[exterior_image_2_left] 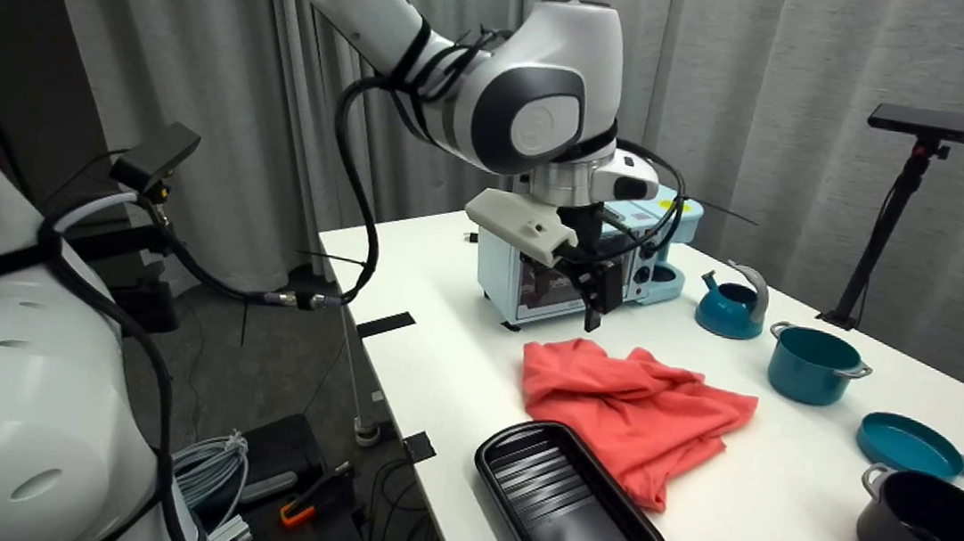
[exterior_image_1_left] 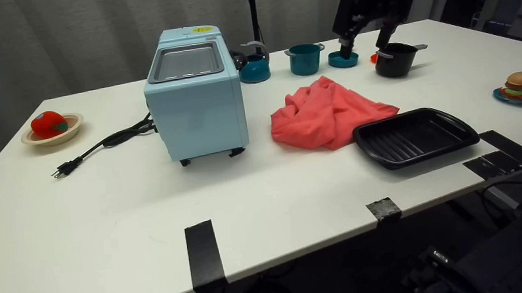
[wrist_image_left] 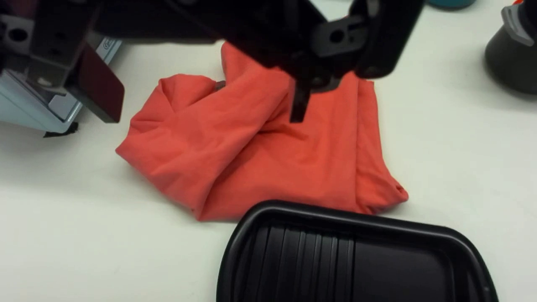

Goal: Fold the towel on the table

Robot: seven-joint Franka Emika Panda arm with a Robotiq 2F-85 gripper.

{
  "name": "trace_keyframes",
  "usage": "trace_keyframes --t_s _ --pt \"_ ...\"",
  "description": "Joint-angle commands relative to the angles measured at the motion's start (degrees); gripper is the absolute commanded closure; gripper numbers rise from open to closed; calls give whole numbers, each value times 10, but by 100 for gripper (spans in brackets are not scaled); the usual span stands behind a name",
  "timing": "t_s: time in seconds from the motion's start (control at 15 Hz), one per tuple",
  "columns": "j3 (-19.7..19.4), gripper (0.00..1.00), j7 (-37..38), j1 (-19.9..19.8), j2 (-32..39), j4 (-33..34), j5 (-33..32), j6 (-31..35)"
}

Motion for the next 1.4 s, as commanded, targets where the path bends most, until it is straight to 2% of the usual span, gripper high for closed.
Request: trace_keyframes --t_s 0.0,0.07,0.13,0.27,0.53,0.93,1.33 --pt "0 0 -6 0 79 83 11 2" --pt "-5 0 -17 -4 83 96 18 -7" --pt "2 0 0 -2 60 58 1 4" --pt "-1 0 0 -4 78 82 2 4" --pt "-1 0 0 -5 82 88 2 3" --pt "23 0 -4 13 146 110 7 33" --pt "43 0 16 34 255 172 -13 72"
